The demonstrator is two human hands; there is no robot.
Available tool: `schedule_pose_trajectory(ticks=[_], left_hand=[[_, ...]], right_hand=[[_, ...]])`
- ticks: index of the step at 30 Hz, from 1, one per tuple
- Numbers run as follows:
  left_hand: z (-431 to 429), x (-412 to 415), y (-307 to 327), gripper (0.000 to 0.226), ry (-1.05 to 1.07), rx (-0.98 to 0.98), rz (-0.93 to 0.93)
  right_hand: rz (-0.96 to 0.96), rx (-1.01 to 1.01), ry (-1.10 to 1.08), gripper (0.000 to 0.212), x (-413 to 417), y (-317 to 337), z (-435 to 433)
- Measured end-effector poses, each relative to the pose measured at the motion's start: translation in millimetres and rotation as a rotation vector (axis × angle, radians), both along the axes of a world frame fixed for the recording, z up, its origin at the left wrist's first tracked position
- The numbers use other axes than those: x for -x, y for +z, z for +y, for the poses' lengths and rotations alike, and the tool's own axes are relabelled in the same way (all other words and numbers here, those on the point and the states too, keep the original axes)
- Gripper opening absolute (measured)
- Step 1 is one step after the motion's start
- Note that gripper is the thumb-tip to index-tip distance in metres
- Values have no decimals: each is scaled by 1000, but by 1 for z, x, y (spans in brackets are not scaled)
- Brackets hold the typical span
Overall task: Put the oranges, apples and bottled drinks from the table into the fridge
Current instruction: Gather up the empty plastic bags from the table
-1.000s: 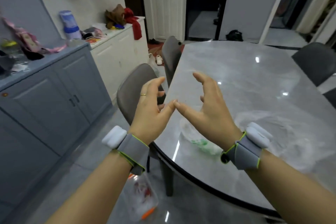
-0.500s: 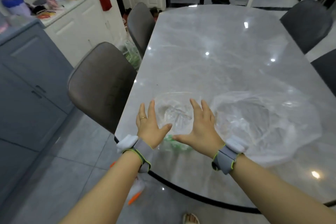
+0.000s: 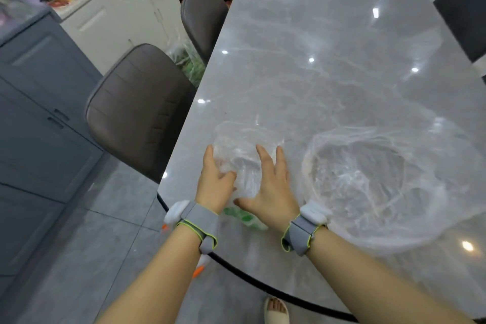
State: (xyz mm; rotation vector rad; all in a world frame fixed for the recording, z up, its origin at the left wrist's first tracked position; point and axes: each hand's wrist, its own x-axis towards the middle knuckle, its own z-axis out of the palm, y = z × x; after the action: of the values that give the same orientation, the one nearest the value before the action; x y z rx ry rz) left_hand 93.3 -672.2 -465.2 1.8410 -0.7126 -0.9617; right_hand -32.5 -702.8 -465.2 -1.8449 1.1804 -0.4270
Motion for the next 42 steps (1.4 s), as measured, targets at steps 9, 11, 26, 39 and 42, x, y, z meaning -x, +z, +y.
schedule_pose_trajectory(ticks=[9, 11, 26, 39, 42], left_hand=[[-26, 67, 68, 68, -155, 334, 57], [-37, 92, 67, 69, -233, 332, 106], [-74, 142, -10, 52, -502, -300, -445], [-78, 131, -13, 77, -266, -309, -98], [-74, 133, -16, 82, -301, -341, -22]], right_hand=[[-104, 373, -217, 68, 63, 53, -7], [-71, 421, -304, 64, 87, 56, -10], [261, 104, -418, 69, 168, -9, -21], [82, -43, -1032, 98, 234, 12, -72], [54, -209, -946, 98, 240, 6, -72]])
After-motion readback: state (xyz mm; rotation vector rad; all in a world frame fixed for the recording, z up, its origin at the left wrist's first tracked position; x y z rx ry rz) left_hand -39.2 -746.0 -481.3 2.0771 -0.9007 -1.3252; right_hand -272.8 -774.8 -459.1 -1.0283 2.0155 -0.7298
